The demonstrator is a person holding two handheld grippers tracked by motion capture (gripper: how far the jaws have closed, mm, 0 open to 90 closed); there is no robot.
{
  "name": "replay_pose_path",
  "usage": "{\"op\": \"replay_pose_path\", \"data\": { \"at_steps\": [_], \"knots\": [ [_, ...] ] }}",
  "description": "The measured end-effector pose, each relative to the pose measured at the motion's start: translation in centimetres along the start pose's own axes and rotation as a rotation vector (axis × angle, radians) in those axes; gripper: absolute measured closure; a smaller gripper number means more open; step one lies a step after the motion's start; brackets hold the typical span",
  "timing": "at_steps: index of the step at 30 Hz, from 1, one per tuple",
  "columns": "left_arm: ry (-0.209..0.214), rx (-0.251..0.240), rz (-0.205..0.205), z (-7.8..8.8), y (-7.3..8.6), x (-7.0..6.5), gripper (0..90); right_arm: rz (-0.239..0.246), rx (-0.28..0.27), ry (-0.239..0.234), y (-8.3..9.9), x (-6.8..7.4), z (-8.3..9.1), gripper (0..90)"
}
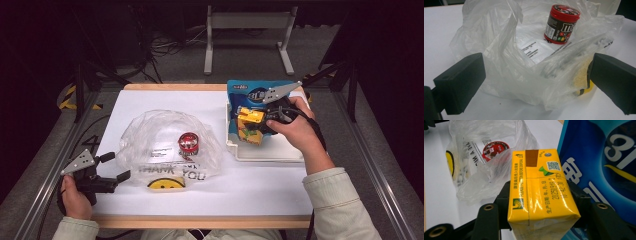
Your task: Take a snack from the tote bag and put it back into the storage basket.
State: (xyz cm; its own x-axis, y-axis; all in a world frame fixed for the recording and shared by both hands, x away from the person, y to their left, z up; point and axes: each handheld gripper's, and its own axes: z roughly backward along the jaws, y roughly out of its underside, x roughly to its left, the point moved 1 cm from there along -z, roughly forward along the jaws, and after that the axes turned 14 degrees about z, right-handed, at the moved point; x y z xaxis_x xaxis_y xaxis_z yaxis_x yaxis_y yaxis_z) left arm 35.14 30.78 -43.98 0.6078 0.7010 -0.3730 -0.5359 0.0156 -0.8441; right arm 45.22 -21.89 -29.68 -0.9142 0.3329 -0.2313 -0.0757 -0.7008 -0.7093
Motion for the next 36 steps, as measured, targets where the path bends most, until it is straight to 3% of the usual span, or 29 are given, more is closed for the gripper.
{"op": "replay_pose_path", "data": {
  "at_steps": [36],
  "knots": [
    [-0.006, -0.001, 0.006, 0.0, 0.1, -0.2, 1.1, -0.008, 0.065, -0.03, 3.5, 0.3, -3.5, 48.9]
  ]
}}
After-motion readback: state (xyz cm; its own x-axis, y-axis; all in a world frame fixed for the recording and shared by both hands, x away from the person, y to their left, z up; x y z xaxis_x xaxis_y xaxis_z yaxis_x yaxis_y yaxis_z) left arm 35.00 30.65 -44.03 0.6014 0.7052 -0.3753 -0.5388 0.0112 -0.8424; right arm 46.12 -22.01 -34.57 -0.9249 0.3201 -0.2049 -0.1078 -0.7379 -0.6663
